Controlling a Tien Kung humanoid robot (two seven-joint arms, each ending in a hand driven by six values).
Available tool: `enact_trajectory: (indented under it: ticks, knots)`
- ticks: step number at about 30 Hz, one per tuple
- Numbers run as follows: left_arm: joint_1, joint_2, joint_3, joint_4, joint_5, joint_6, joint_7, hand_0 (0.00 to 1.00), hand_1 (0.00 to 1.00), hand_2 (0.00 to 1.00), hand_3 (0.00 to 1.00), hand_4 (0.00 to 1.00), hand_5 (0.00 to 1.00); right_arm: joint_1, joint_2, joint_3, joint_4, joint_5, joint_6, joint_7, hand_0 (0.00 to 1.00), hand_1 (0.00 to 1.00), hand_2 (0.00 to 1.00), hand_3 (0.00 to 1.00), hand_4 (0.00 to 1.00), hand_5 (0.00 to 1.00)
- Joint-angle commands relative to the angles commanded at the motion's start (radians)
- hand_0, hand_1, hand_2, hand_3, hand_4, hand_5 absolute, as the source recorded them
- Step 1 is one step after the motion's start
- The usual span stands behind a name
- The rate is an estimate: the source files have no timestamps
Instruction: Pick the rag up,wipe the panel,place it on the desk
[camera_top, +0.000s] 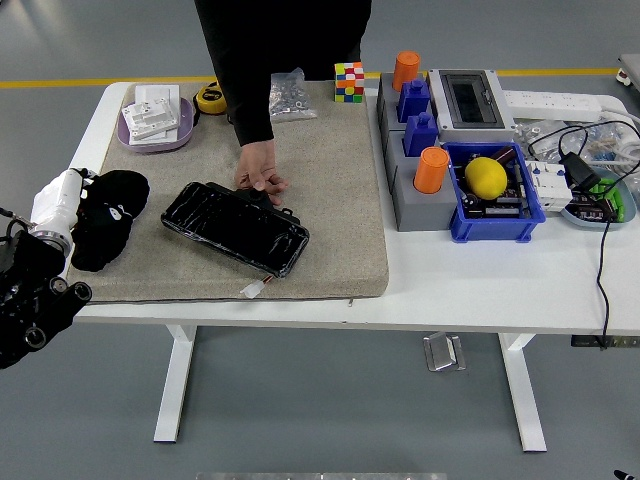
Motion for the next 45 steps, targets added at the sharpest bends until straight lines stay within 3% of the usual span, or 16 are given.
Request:
enact_trajectory:
  ticks: [5,6,11,12,17,18,23,24,29,30,38,45]
  knots:
    - [0.004,-0.002,0.003,0.008,-0.012,-0.016,0.006,0.332,0.545,0.577,0.555,0.559,0.002,0.000,0.000,-0.002,0.000,0.000,0.000,-0.001,0.713,0.588,0.657,0.583,0.998,0.546]
    - [0.004,-0.002,0.002,0.008,-0.010,-0.020,0.009,0.373,0.722,0.674,0.561,0.619,0.021,0.000,0.000,-0.002,0.000,0.000,0.000,-0.001,0.713,0.586,0.657,0.582,0.998,0.544]
    - [0.004,0.001,0.001,0.004,-0.015,-0.043,0.012,0.373,0.722,0.674,0.561,0.619,0.021,-0.001,0.002,-0.002,-0.001,-0.001,0.000,-0.001,0.713,0.586,0.657,0.582,0.998,0.544]
    - [0.004,0.001,0.001,0.005,-0.018,-0.045,0.012,0.441,0.768,0.798,0.619,0.766,0.204,-0.001,0.003,-0.001,0.000,-0.002,0.000,-0.001,0.712,0.586,0.657,0.582,0.998,0.543]
    - [0.005,0.006,-0.002,0.004,-0.023,-0.058,0.011,0.441,0.768,0.798,0.619,0.766,0.204,-0.002,0.005,0.001,0.000,-0.004,-0.001,-0.001,0.712,0.586,0.657,0.582,0.998,0.543]
    - [0.005,0.006,-0.004,0.003,-0.023,-0.060,0.010,0.498,0.803,0.826,0.707,0.844,0.317,-0.003,0.005,0.002,0.000,-0.004,-0.001,-0.001,0.713,0.585,0.656,0.579,0.998,0.543]
    - [0.008,0.010,-0.015,-0.008,-0.024,-0.059,0.002,0.498,0.803,0.826,0.707,0.844,0.317,-0.004,0.006,0.002,-0.002,-0.006,0.000,-0.001,0.713,0.585,0.656,0.579,0.998,0.543]
    - [0.008,0.011,-0.019,-0.012,-0.025,-0.059,-0.001,0.507,0.808,0.835,0.779,0.892,0.406,-0.004,0.007,0.003,-0.002,-0.006,-0.001,-0.001,0.710,0.585,0.656,0.579,0.998,0.539]
    - [0.008,0.016,-0.033,-0.024,-0.026,-0.061,-0.009,0.507,0.808,0.835,0.779,0.892,0.406,-0.004,0.007,0.004,-0.003,-0.008,-0.001,-0.001,0.710,0.585,0.656,0.579,0.998,0.539]
    - [0.008,0.017,-0.035,-0.026,-0.025,-0.061,-0.009,0.520,0.813,0.837,0.781,0.906,0.476,-0.004,0.007,0.004,-0.003,-0.008,-0.001,-0.002,0.711,0.585,0.653,0.578,0.998,0.534]
    - [0.012,0.033,-0.053,-0.054,-0.018,-0.065,-0.010,0.524,0.812,0.840,0.780,0.907,0.516,-0.004,0.005,0.008,-0.005,-0.009,0.000,-0.002,0.711,0.585,0.652,0.577,0.998,0.533]
    - [0.023,0.047,-0.109,-0.112,0.003,-0.071,-0.007,0.529,0.814,0.840,0.784,0.919,0.547,-0.005,0.006,0.013,-0.004,-0.011,0.000,-0.001,0.711,0.584,0.652,0.577,0.998,0.532]
